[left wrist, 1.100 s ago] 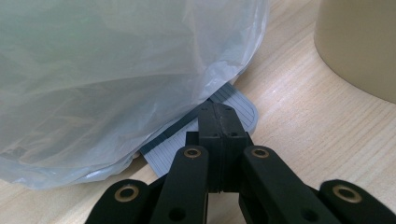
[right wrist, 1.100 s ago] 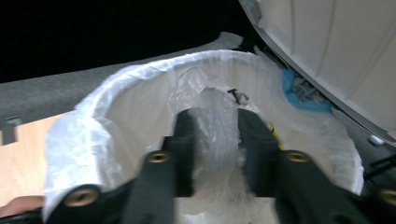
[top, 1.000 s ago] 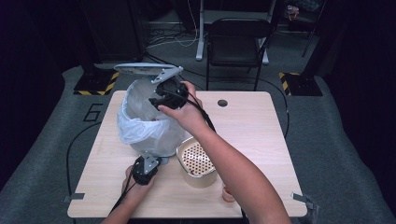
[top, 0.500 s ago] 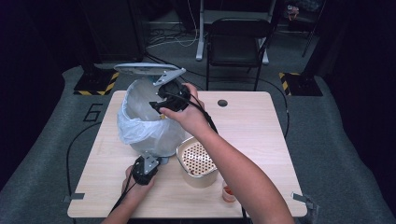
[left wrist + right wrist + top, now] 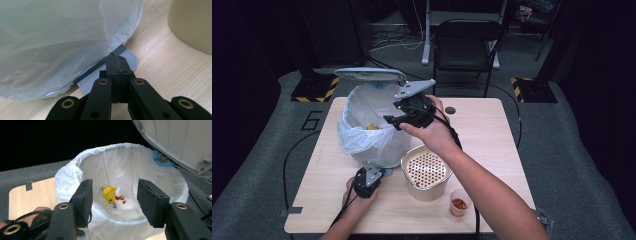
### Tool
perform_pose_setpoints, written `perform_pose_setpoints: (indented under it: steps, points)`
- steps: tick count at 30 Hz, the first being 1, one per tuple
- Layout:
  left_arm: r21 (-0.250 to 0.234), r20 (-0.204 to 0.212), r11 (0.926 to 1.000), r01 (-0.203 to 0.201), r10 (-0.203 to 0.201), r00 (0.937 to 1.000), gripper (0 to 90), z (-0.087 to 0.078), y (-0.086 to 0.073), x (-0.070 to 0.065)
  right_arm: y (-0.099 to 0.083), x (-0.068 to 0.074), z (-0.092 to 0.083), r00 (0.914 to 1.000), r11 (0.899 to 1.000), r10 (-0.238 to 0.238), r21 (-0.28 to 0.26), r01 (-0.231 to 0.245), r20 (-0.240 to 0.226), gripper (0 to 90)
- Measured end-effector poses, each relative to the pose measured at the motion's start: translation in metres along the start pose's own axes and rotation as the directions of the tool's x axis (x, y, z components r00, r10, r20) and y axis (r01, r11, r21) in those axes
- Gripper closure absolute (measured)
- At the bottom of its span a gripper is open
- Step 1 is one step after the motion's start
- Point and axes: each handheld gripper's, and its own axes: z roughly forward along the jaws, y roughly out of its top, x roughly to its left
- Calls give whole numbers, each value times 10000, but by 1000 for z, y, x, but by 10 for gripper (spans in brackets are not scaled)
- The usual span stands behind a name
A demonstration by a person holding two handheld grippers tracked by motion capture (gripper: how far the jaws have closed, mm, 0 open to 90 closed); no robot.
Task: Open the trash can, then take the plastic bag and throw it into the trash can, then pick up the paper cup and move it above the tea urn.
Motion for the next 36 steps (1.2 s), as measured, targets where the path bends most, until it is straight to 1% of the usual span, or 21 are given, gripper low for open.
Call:
perform_pose_setpoints:
  steps: [7, 10, 11, 12, 13, 19, 20, 21, 22, 25, 26, 27, 28, 29, 30, 31, 32, 33, 34, 35, 36]
  points:
    - [40, -70, 9999, -102, 102, 9999, 900, 0, 0, -1, -14, -7, -15, 9995, 9996, 150, 224, -156, 281, 447]
    - [11, -91, 9999, -101, 101, 9999, 900, 0, 0, -1, -26, -10, -23, 9980, 9994, 254, 229, -268, 582, 429]
    - [-8, -98, 10000, -77, 77, 9999, 900, 0, 0, -1, -26, -10, -23, 9980, 9994, 254, 229, -268, 582, 429]
    - [-3, -84, 10000, -73, 73, 9999, 900, 0, 0, -1, -33, -10, -28, 9974, 9994, 242, 240, -259, 682, 422]
    - [-47, 19, 9999, 150, -150, 9999, 900, 1, 0, -3, -37, -11, -31, 9972, 9992, 296, 254, -314, 691, 419]
    - [63, 105, 9998, 164, -165, 9998, 900, 0, -1, -2, -57, -11, -44, 9938, 9988, 399, 249, -427, 1036, 410]
    - [60, 110, 9999, 127, -128, 9999, 900, 0, 0, -2, -66, -12, -49, 9931, 9981, 562, 196, -585, 1025, 407]
    - [60, 110, 9999, 127, -128, 9999, 900, 0, 0, -2, -66, -12, -49, 9931, 9981, 562, 196, -585, 1025, 407]
    - [43, 98, 9999, 143, -144, 9998, 900, 0, -1, -2, -75, -13, -52, 9906, 9966, 785, 168, -809, 1116, 398]
    - [75, 118, 9999, 111, -112, 9999, 900, 0, 0, -2, -85, -14, -57, 9902, 9959, 865, 150, -887, 1100, 389]
    - [53, 103, 9999, 115, -116, 9999, 900, 0, 0, -3, -97, -13, -61, 9883, 9950, 973, 97, -991, 1177, 378]
    - [53, 103, 9999, 115, -116, 9999, 900, 0, 0, -3, -97, -13, -61, 9883, 9950, 973, 97, -991, 1177, 378]
    - [40, 112, 9999, 164, -165, 9998, 900, 0, -1, -2, -109, -11, -65, 9874, 9947, 986, 160, -1013, 1239, 370]
    - [29, 115, 9998, 171, -172, 9998, 900, 0, -1, -2, -109, -11, -65, 9874, 9947, 986, 160, -1013, 1239, 370]
    - [84, 114, 9999, 121, -122, 9999, 900, 0, -1, -2, -121, -10, -70, 9847, 9933, 1096, 205, -1134, 1356, 364]
    - [84, 114, 9999, 121, -122, 9999, 900, 0, -1, -2, -121, -10, -70, 9847, 9933, 1096, 205, -1134, 1356, 364]
    - [66, 91, 10000, 73, -74, 9999, 900, 0, -1, -3, -134, -8, -75, 9823, 9928, 1144, 194, -1186, 1483, 360]
    - [66, 91, 10000, 73, -74, 9999, 900, 0, -1, -3, -134, -8, -75, 9823, 9928, 1144, 194, -1186, 1483, 360]
    - [54, 120, 9999, 151, -152, 9998, 900, 0, 0, -2, -144, -5, -78, 9807, 9910, 1259, 255, -1311, 1497, 354]
    - [54, 120, 9999, 151, -152, 9998, 900, 0, 0, -2, -144, -5, -78, 9807, 9910, 1259, 255, -1311, 1497, 354]
    - [47, 100, 9999, 109, -109, 9999, 900, 0, 0, -3, -154, -3, -80, 9788, 9890, 1393, 292, -1452, 1499, 341]
